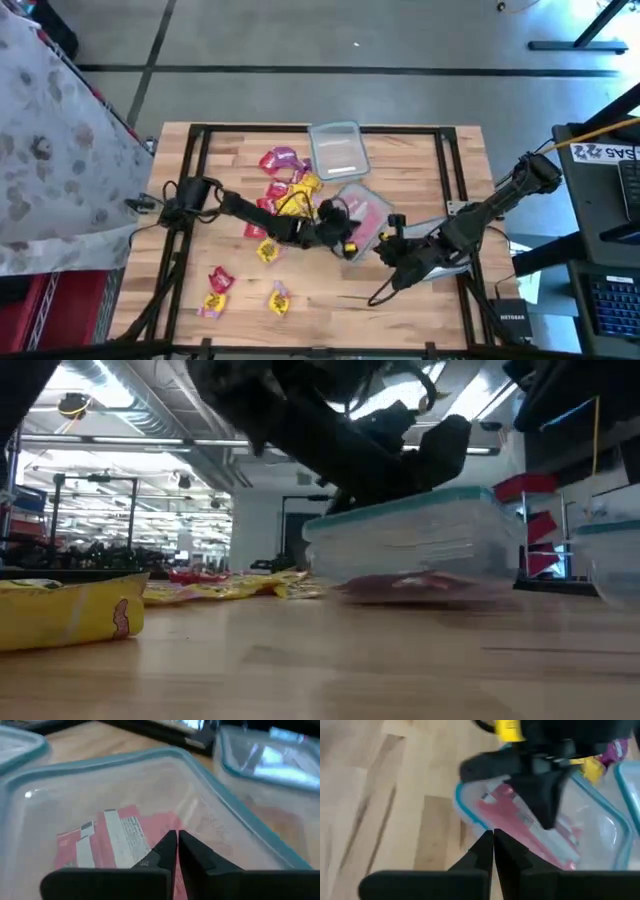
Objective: Sort candy
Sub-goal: Close the top rectangular transparent food container, then move the top rectangular transparent food container to the top right of the table
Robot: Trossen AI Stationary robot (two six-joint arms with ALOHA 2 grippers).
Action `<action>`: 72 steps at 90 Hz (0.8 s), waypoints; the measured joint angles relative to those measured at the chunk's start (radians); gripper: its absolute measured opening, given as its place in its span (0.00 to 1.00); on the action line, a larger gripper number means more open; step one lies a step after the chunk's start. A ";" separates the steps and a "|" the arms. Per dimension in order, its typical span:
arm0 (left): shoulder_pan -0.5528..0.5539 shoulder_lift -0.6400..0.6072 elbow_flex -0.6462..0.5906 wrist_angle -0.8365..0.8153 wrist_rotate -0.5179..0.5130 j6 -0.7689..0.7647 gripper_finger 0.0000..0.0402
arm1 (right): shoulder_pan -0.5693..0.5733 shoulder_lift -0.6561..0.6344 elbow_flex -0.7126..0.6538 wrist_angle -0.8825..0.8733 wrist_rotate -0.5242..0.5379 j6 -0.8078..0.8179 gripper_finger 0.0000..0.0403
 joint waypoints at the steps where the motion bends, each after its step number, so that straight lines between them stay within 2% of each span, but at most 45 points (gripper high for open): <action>1: 0.006 0.000 0.000 0.009 0.007 0.003 0.00 | 0.000 0.002 0.000 0.000 0.000 0.002 0.00; 16: 0.074 -0.011 -0.003 0.180 0.108 0.061 0.00 | -0.001 0.050 -0.002 -0.003 0.034 0.024 0.00; 26: 0.069 -0.062 -0.007 0.204 0.108 0.127 0.00 | -0.027 0.066 -0.027 0.004 0.034 0.026 0.00; 38: 0.028 -0.178 0.001 0.191 0.105 0.203 0.00 | -0.073 0.065 -0.075 0.019 0.034 0.026 0.00; 52: -0.043 -0.259 -0.004 0.167 0.051 0.302 0.00 | -0.129 0.060 -0.079 0.078 0.020 -0.024 0.00; 62: -0.107 -0.329 0.003 0.145 -0.008 0.359 0.00 | -0.204 0.064 -0.079 0.170 -0.053 -0.110 0.00; 72: -0.175 -0.338 0.002 0.061 -0.102 0.364 0.00 | -0.292 0.097 -0.079 0.224 -0.154 -0.178 0.00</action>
